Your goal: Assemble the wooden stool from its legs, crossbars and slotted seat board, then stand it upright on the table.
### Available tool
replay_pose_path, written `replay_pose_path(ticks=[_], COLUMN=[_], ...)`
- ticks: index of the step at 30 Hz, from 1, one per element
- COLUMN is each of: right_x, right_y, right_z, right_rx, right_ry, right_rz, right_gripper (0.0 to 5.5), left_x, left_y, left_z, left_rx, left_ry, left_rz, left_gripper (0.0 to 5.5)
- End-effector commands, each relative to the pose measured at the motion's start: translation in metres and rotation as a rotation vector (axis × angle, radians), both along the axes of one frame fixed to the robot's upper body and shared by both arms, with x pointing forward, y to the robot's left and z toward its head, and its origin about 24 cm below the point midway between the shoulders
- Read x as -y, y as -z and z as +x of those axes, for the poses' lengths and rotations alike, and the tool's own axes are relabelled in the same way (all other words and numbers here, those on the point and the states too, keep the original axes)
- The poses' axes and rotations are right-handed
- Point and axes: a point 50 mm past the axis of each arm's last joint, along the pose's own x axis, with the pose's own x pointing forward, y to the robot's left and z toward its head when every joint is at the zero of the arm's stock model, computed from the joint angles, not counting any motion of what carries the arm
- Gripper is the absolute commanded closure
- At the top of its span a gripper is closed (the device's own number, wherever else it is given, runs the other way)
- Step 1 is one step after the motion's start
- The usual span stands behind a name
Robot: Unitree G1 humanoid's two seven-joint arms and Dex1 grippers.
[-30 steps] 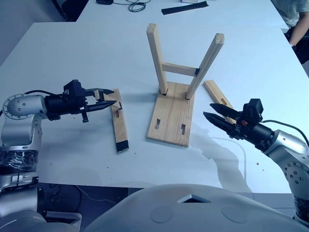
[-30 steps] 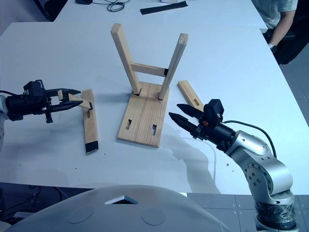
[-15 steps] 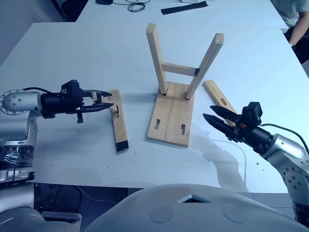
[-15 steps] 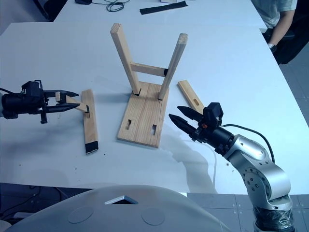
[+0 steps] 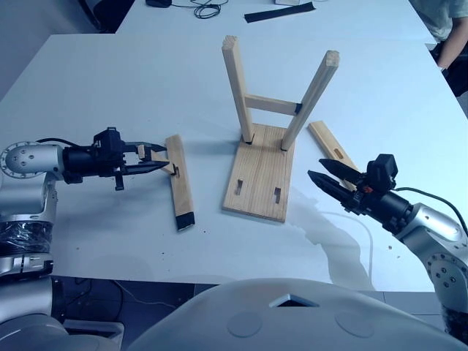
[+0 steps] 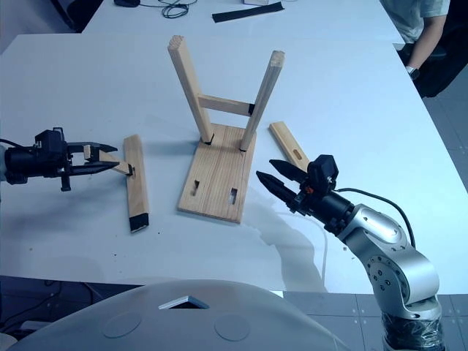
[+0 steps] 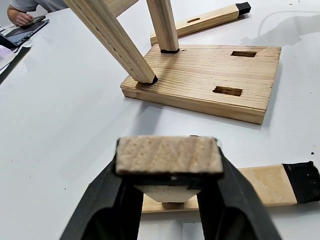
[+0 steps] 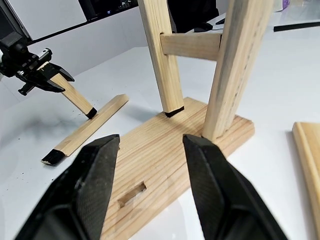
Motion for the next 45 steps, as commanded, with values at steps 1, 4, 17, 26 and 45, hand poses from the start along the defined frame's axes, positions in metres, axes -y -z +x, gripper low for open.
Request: replay_pose_path(ticks=[1, 4, 17, 26, 45], right_x=[0.0, 0.0, 0.0, -0.001, 0.004], right_y=[0.001, 0.003, 0.006, 0.009, 0.007], right_z=[0.0, -0.001, 0.001, -0.001, 0.003], right_rx=[0.001, -0.003, 0.001, -0.001, 0.007], right_ry=[0.002, 0.003, 0.006, 0.008, -0.056], right_rz=[-0.031, -0.037, -0.06, -0.084, -0.158], right_gripper=[3.19, 3.19, 3.19, 3.19, 3.19], left_x=[0.007, 0.012, 0.018, 0.017, 0.031], left_y=[0.007, 0.0, 0.0, 0.002, 0.027], left_z=[0.001, 0.0, 0.0, 0.003, -0.021], left_rx=[-0.064, -0.099, -0.128, -0.098, -0.136], left_ry=[-0.008, -0.004, -0.001, -0.045, -0.054], left_rz=[-0.005, -0.042, -0.038, 0.045, 0.075], left_gripper=[4.18, 4.18, 4.18, 4.18, 4.18])
